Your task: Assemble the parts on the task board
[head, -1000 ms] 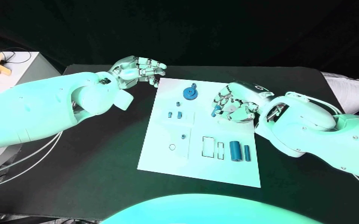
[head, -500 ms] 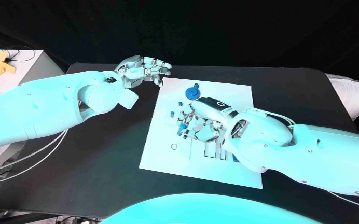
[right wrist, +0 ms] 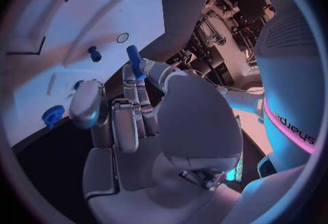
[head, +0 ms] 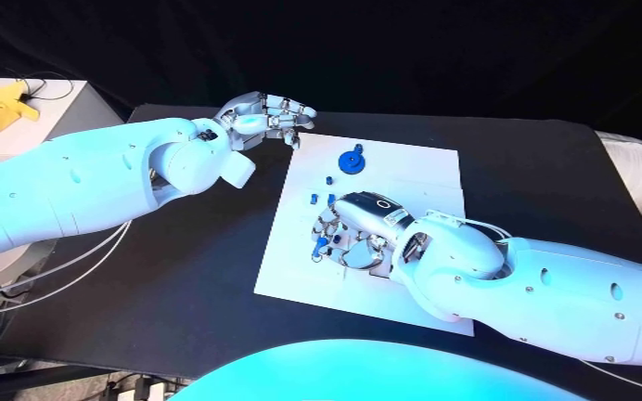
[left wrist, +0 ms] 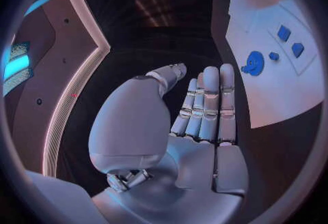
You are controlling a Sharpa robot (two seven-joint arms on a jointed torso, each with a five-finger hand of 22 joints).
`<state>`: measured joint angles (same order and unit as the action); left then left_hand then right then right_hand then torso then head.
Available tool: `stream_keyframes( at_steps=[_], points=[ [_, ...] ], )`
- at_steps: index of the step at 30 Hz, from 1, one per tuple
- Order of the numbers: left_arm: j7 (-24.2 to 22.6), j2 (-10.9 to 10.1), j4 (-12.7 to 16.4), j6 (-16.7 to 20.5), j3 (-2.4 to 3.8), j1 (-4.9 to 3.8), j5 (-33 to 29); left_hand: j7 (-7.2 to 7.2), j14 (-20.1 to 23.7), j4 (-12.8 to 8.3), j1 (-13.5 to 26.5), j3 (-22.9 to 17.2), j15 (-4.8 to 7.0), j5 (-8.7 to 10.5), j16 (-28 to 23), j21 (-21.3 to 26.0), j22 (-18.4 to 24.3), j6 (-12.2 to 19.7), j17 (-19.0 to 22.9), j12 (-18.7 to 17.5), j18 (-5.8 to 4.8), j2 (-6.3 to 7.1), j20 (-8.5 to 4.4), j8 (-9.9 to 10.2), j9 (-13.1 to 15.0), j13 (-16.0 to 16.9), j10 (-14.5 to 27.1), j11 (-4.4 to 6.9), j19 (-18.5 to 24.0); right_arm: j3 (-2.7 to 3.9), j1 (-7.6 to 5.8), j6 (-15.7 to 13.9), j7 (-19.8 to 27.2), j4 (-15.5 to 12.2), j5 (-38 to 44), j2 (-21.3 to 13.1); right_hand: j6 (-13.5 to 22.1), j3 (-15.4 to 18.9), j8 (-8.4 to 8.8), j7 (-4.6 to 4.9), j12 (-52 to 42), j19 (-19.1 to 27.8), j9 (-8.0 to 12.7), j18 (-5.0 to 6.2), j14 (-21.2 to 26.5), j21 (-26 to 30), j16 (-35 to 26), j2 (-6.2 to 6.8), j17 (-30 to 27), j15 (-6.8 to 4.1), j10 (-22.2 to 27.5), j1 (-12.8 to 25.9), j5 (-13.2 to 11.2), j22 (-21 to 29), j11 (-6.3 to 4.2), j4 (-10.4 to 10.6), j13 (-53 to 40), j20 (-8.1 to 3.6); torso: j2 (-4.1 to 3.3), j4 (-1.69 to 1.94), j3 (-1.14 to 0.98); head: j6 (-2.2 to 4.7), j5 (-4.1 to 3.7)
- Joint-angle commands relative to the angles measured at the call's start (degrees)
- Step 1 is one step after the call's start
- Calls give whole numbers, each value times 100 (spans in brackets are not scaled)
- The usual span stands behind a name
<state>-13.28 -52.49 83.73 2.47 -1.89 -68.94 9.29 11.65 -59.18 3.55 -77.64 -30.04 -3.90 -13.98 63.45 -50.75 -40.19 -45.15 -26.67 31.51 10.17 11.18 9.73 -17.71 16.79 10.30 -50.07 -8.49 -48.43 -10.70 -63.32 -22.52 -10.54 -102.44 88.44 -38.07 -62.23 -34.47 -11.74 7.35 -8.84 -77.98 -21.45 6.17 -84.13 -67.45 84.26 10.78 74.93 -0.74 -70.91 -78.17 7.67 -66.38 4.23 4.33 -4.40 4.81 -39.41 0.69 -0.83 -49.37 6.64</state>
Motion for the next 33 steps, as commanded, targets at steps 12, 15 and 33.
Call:
stream_keyframes(
  at_steps=[12,15,33],
  points=[
    [-27,20,9,-132,2,-1,20,94,-3,7,-61,37,-26,18,31,15,7,46,-11,58,34,-18,-2,-65,2,13,50,1,-59,-5,142,11,-70,133,420,125,22,-18,-21,3,29,34,-69,-46,-281,40,-4,45,13,-11,-120,92,26,10,-73,10,-5,22,-9,3,-1,-63,46],
    [-25,19,9,-132,2,-1,20,94,-3,7,-61,37,-26,18,31,15,7,46,-11,58,34,-18,-2,-65,2,13,50,1,-59,-5,171,31,-80,161,441,146,23,-18,-23,2,33,35,-72,-45,-280,43,-4,51,12,-11,-123,97,23,11,-74,7,-6,23,-7,6,-2,-63,54],
    [-11,6,15,-140,2,-1,20,94,-3,7,-61,37,-26,18,31,15,7,46,-11,58,34,-18,-2,-65,2,13,50,1,-59,-10,220,56,-190,379,646,279,25,-25,-24,1,39,41,-75,-43,-281,52,-3,54,15,-12,-125,97,23,18,-76,-1,-6,24,-7,3,-5,-63,83]
  ],
)
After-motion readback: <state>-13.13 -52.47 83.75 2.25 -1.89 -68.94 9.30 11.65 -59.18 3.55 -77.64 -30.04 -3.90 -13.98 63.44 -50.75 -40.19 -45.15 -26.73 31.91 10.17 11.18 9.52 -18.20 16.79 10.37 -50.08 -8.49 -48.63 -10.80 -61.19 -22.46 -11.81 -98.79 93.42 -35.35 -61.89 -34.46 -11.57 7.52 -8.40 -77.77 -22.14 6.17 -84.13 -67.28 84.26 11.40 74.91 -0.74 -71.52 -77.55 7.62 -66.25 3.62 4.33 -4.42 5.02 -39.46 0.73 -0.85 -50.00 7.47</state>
